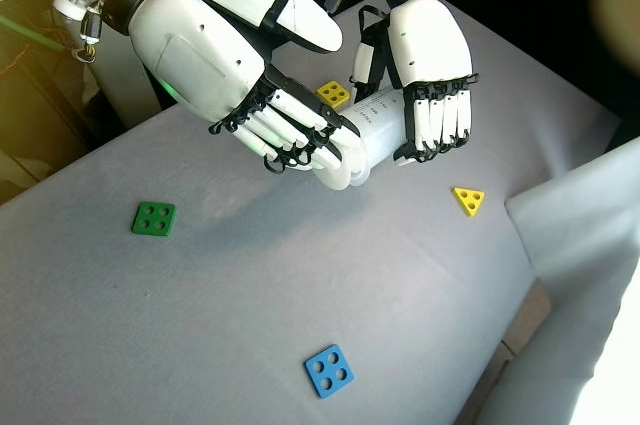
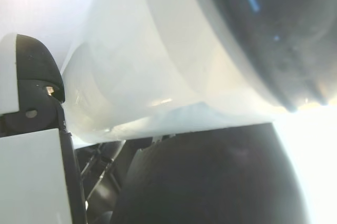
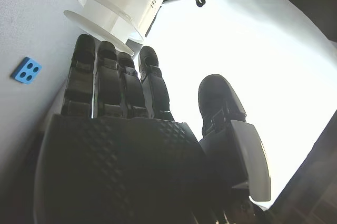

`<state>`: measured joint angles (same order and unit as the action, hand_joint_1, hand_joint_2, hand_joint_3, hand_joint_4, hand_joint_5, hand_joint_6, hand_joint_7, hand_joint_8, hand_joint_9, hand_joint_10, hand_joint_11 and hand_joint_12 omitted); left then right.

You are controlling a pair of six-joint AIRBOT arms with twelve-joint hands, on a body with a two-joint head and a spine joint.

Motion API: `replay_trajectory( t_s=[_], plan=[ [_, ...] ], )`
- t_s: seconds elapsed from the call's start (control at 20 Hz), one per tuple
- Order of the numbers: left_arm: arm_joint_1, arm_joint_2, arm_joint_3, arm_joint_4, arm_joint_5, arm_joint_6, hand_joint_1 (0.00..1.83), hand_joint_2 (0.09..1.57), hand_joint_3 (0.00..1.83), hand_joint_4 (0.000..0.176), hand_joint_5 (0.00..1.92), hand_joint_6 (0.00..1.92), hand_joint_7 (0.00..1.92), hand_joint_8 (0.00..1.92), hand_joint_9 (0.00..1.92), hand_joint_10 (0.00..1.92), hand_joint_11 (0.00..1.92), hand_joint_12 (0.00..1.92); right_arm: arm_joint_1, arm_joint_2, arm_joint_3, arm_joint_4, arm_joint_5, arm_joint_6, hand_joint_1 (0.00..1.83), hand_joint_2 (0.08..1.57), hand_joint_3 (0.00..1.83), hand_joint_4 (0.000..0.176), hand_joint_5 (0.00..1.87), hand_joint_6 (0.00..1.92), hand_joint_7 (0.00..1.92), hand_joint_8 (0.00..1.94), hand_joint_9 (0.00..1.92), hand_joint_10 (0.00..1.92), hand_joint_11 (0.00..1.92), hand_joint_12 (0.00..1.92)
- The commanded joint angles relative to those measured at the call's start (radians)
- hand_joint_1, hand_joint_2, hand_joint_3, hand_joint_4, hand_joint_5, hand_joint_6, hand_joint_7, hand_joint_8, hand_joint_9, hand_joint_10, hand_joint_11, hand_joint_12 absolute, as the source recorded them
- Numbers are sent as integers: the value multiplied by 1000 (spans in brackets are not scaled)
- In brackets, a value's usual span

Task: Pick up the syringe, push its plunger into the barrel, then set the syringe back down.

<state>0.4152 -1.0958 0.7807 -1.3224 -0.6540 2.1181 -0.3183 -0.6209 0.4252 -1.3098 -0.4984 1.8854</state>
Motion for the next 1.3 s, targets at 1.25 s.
replay_trajectory(
  t_s=[1.25],
  plan=[
    [231,-96,-5,364,-95,-157,1297,1319,0,0,680,1422,568,1691,484,1728,274,1701,38,349,-3,-261,513,-825,0,1369,0,0,153,0,136,1,118,4,0,382]
  ],
)
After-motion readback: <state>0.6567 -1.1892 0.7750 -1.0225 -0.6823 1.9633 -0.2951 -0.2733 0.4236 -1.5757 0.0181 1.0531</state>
